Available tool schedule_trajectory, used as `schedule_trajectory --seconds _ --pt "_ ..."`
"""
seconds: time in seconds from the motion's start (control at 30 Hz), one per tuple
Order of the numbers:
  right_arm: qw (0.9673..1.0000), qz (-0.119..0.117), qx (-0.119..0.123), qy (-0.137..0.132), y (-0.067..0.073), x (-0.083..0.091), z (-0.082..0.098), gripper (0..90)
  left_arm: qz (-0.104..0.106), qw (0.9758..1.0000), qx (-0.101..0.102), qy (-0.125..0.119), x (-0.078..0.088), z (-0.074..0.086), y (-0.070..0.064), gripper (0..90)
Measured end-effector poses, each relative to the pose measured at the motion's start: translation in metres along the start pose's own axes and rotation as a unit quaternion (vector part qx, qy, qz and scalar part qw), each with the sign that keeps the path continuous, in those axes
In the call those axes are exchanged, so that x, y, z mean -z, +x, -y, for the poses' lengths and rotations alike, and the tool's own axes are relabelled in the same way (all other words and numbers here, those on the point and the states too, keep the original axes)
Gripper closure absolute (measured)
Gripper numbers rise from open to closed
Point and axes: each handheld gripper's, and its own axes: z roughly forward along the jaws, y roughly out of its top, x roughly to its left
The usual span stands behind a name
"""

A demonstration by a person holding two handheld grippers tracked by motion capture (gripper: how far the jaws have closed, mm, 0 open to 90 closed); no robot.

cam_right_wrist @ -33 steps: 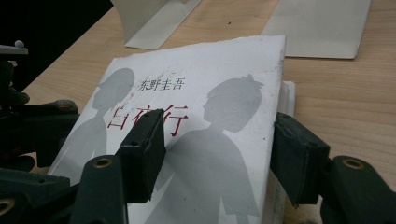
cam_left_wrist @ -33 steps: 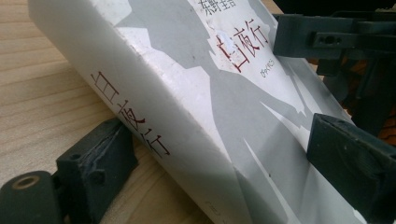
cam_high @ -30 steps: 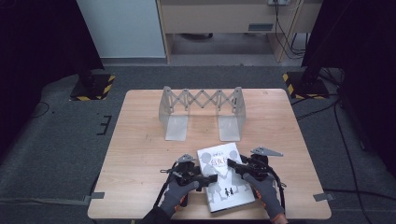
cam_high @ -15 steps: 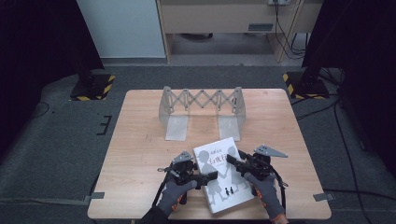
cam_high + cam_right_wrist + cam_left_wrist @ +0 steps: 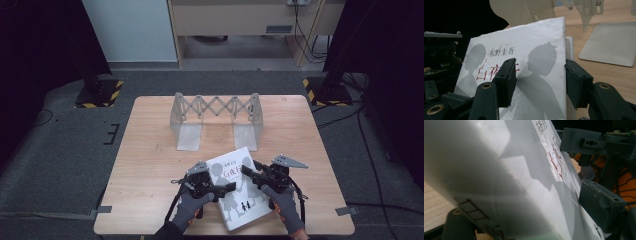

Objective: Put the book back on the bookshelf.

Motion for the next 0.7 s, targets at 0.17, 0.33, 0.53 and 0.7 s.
schedule_trajectory --seconds 0.17,0.33,0.53,0.7 --pt "1.0 0.002 -0.004 0.005 -0.003 0.001 -0.001 44.1 0.014 0.9998 0.006 -0.012 0.003 -0.002 0.001 26.8" --pt "0.9999 0.004 -0.007 0.012 -0.006 0.002 -0.001 41.5 0.021 0.9995 0.015 -0.017 0.005 -0.002 0.001 30.2" --pt "0.9995 -0.001 -0.023 0.022 -0.009 0.0 0.0 35.3 0.027 0.9992 0.025 -0.015 0.006 -0.002 0.003 31.6" --pt "0.9991 -0.007 -0.033 0.027 -0.011 -0.001 0.0 34.3 0.029 0.9991 0.026 -0.017 0.006 -0.003 0.003 32.1"
